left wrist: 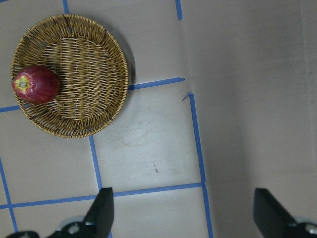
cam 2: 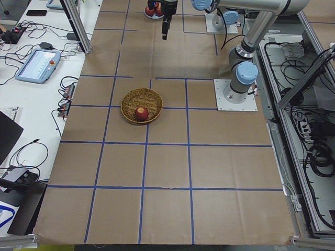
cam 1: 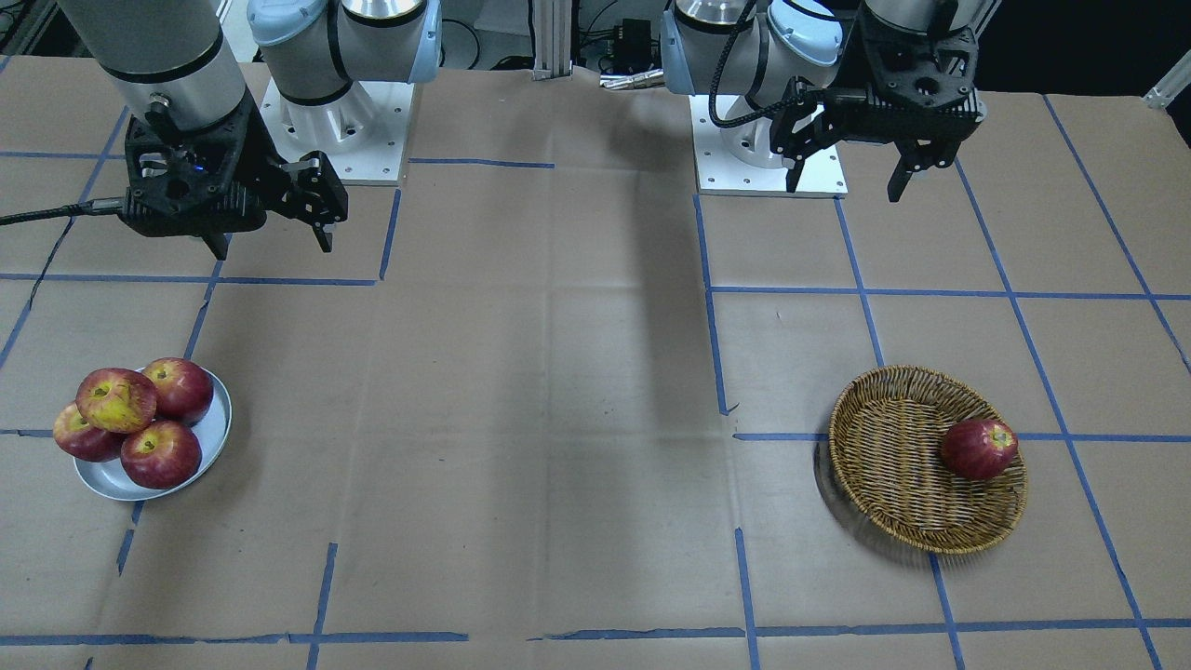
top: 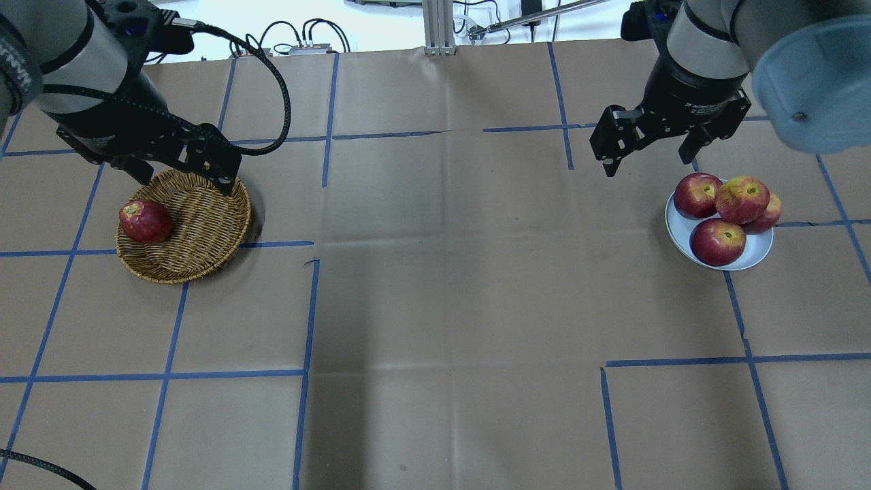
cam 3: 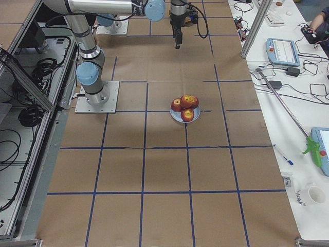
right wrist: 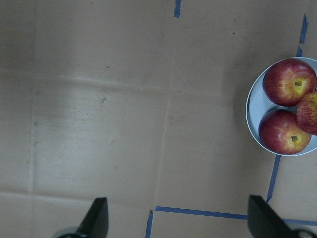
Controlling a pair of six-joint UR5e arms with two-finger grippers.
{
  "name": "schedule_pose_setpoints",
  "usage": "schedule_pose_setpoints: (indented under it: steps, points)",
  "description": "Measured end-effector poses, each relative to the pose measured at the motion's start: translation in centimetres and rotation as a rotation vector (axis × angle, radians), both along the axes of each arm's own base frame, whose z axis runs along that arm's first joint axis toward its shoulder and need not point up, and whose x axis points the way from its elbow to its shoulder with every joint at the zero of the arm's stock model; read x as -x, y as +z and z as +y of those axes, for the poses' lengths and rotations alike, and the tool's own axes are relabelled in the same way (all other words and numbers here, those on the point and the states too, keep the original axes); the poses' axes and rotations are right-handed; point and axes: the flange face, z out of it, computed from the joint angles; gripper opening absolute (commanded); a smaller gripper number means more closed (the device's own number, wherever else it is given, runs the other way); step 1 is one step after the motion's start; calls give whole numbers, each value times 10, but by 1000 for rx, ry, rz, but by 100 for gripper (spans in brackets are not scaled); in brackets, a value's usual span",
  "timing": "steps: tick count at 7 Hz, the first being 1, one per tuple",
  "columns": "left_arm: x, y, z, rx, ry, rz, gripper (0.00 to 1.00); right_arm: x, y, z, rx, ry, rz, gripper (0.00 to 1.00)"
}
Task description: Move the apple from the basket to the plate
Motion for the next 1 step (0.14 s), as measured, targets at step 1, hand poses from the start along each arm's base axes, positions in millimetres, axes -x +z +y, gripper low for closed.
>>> schedule_pose_setpoints:
  steps: [1]
  points:
    - [0, 0, 0, -1, 0, 0, 99, 0, 0, 0, 0, 0, -1, 100]
